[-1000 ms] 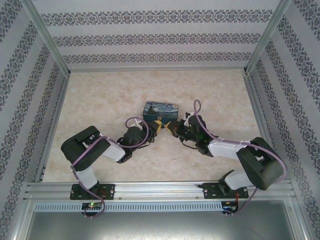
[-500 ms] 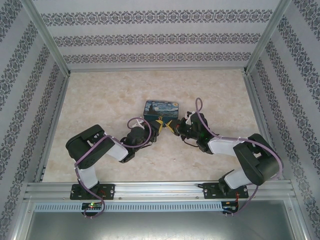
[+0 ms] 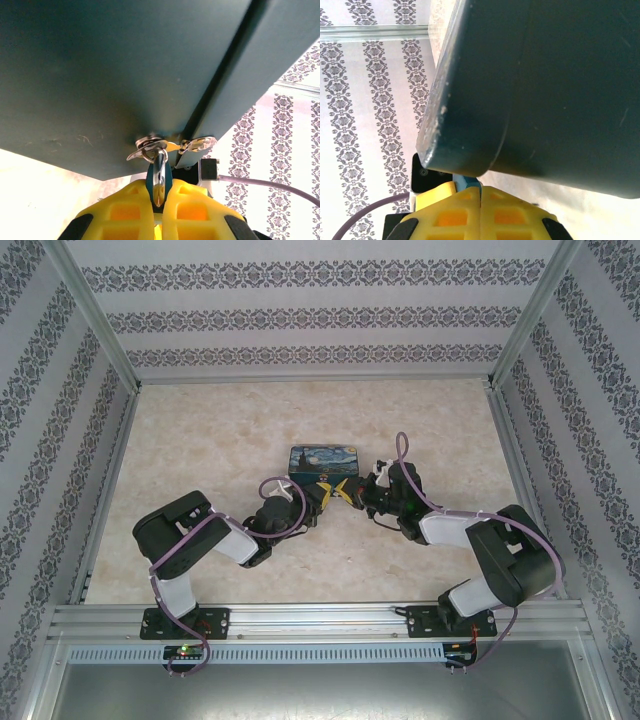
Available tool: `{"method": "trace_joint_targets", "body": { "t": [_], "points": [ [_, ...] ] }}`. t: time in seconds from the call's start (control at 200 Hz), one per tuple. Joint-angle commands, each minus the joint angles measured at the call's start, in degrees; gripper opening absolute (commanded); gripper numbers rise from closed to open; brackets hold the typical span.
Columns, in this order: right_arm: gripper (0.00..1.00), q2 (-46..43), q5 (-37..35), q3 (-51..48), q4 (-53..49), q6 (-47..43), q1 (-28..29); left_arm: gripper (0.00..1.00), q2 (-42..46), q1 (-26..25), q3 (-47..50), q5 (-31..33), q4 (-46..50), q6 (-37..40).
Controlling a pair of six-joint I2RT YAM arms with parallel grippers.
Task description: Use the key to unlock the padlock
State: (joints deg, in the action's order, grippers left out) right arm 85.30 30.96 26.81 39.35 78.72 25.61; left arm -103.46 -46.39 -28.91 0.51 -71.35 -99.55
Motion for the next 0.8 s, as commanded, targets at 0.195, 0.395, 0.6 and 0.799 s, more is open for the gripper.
{"method": "trace_joint_targets", "body": {
  "t": [0.195, 0.395, 0.6, 0.799],
  "points": [
    [0.00, 0.69, -0.47, 3.39, 1.63, -0.24, 0.41, 0.00, -0.61, -4.23, -3.37, -6.87, -8.83, -0.08],
    [0.36, -0.73, -0.03, 2.57, -0.56, -2.32, -1.54, 0.00, -3.31, -3.98, -0.24, -1.96, -9.88, 2.32],
    [0.56, -4.50, 1.39, 0.17, -4.64, -5.19, -3.11, 0.00, -4.20, -3.32, 0.62, 0.45, -7.61, 3.99],
    [0.63, -11.23, 3.23, -3.30, -12.41, -9.86, -4.49, 0.00, -4.63, -2.22, 0.79, 0.30, -5.73, 5.59]
  ]
}}
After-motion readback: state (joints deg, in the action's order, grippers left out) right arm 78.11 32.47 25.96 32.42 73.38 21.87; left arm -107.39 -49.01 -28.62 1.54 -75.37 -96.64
